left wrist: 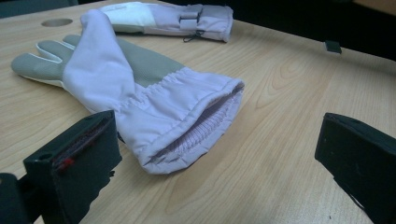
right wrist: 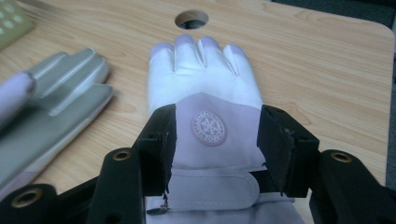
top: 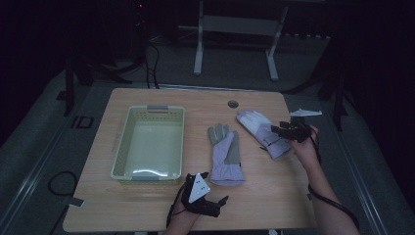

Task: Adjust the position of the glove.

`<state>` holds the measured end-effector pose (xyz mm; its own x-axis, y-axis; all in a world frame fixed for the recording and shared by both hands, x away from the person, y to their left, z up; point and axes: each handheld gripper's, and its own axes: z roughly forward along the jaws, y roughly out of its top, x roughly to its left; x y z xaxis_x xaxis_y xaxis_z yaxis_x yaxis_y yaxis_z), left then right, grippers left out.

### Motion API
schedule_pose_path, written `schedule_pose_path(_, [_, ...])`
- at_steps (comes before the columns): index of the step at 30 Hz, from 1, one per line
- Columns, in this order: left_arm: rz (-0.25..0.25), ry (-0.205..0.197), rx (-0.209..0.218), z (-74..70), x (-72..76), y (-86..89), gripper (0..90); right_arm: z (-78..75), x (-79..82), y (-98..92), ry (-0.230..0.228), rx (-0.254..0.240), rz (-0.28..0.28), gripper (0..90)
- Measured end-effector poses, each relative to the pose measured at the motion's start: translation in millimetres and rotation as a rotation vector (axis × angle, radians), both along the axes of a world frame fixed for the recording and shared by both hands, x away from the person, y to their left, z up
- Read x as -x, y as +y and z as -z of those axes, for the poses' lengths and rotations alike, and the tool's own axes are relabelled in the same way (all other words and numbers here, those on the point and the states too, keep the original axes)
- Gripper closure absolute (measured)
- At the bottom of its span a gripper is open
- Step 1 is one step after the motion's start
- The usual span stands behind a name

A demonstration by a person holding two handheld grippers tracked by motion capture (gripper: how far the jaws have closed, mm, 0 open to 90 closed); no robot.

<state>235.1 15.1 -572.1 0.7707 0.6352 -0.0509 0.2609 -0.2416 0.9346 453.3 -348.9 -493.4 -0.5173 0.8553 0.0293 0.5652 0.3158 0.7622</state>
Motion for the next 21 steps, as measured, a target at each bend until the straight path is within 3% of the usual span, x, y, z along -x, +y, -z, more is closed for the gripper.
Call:
schedule_pose_path(3, [0.005,0.002,0.003,0.1,0.1,0.3,0.1,3.7,-4.3,1.3,0.006,-0.017,-0.017,46.1])
schedule_pose_path(9, [0.008,-0.004,0.003,0.1,0.9,0.3,0.1,9.4,-23.7,12.4,0.036,0.034,-0.047,45.5])
schedule_pose_path(13, [0.007,-0.003,0.007,0.1,0.9,0.8,0.2,17.3,-33.7,16.2,0.076,0.028,-0.067,44.0])
schedule_pose_path(15, [0.011,-0.009,0.006,0.1,1.4,0.7,0.2,30.3,-38.2,17.6,0.107,0.069,-0.052,41.8])
schedule_pose_path(17, [0.011,-0.010,0.005,0.1,1.5,0.6,0.1,34.4,-39.1,18.1,0.123,0.077,-0.050,41.9])
schedule_pose_path(18, [0.009,-0.009,0.005,0.1,1.5,0.6,0.2,41.0,-40.8,18.1,0.151,0.087,-0.045,42.5])
schedule_pose_path(19, [0.010,-0.008,0.007,0.1,1.3,0.7,0.1,43.7,-41.6,17.2,0.177,0.060,-0.033,46.7])
schedule_pose_path(21, [0.012,-0.005,0.011,0.2,1.0,1.0,0.1,43.4,-41.7,17.8,0.190,0.055,-0.032,50.6])
